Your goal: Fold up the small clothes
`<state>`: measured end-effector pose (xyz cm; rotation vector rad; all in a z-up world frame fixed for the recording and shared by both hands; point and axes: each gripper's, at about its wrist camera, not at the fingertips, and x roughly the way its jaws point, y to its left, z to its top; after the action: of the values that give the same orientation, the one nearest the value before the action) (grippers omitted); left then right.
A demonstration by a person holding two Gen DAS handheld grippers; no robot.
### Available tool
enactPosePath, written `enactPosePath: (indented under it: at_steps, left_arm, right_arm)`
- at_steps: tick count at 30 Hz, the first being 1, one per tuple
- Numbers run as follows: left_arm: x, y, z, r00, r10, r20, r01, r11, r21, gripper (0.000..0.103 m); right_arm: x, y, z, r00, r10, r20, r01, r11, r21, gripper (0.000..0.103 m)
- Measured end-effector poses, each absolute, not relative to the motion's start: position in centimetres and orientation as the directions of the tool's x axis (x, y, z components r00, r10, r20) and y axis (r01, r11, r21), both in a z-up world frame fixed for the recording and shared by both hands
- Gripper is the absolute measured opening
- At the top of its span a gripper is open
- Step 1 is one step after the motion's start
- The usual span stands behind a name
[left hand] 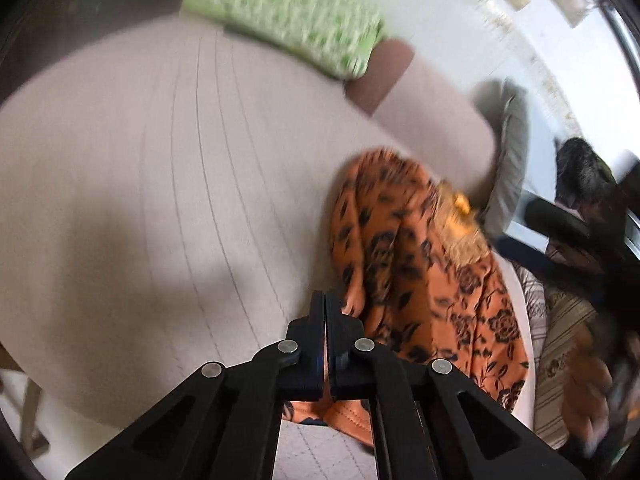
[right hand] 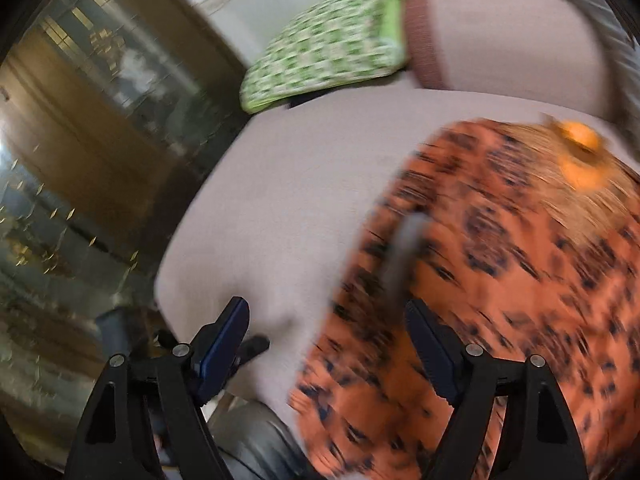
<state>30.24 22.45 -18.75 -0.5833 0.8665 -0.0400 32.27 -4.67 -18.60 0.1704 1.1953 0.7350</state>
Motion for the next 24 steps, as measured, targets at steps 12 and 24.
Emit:
enactPosePath:
  at_steps: [12, 24]
  left_arm:
    - [35.3, 18.7, -25.9, 0.524, -0.369, -0.768, -0.107, 0.865, -0.490, 0.050]
    - [36.0, 21.0, -25.0, 0.625, -0.356, -0.695, -0.123, 0.834, -0.538, 0.002]
  right_arm:
    - [36.9, 1.7, -22.9, 0.051, 0.473, -0.880, -0.414, 0.812, 0.412, 0.082]
    - [42.4, 6.8, -31.2, -0.058, 0.236, -0.970, -0.384, 0.891, 0.240, 0.062]
